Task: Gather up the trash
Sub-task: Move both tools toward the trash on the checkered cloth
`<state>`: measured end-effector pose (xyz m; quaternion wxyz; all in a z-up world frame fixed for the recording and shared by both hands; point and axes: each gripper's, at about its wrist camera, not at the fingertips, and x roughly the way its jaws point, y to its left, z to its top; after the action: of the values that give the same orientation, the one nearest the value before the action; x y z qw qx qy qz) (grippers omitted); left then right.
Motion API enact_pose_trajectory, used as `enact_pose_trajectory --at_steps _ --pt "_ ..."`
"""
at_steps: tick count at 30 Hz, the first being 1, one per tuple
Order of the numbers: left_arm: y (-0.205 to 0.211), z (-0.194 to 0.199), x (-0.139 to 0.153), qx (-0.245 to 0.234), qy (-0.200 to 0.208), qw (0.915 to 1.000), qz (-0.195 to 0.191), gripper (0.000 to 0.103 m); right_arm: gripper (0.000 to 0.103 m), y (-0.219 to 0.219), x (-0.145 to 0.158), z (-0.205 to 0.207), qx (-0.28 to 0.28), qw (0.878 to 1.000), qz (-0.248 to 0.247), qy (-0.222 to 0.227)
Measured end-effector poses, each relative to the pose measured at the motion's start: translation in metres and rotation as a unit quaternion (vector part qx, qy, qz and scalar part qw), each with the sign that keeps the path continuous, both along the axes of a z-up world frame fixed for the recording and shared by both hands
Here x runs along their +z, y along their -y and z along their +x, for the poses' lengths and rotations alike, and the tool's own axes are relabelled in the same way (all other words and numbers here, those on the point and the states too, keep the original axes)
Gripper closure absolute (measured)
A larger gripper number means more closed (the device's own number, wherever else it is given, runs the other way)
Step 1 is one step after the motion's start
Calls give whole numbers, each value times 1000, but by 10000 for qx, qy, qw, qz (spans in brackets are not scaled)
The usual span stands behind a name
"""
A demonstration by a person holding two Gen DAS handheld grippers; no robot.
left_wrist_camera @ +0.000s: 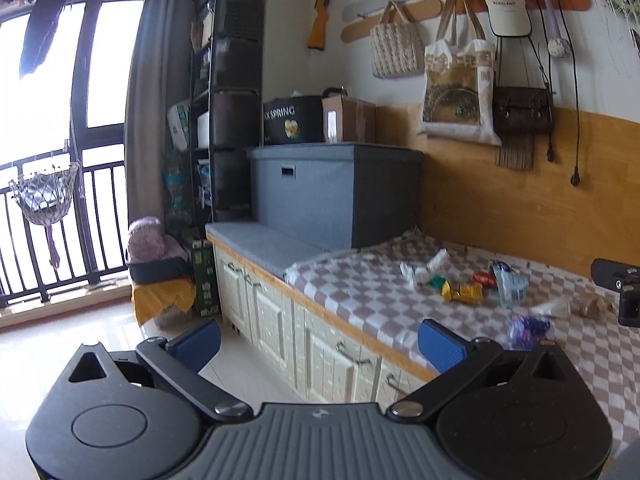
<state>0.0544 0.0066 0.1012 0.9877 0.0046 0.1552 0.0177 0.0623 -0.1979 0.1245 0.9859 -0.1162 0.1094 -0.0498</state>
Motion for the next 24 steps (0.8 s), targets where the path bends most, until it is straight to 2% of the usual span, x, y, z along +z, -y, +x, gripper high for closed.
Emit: enact_pose_trajectory --at_steps 5,10,15,20,24 --pt "15 35 13 -27 170 9997 165 0 0 13 12 39 51 9996 28 274" --pt "40 79 17 -267 212 9993 150 0 0 44 5 91 -204 9985 510 67" --pt "66 130 6 -626 49 9978 -207 0 0 78 -27 137 -384 9958 745 -375" --pt "98 183 -14 -1063 -229 9934 -364 0 0 110 -66 173 -719 9917 869 -620" --pt "124 225 -35 -1336 -402 9892 -445 0 0 141 -92 207 -778 9852 1319 -767"
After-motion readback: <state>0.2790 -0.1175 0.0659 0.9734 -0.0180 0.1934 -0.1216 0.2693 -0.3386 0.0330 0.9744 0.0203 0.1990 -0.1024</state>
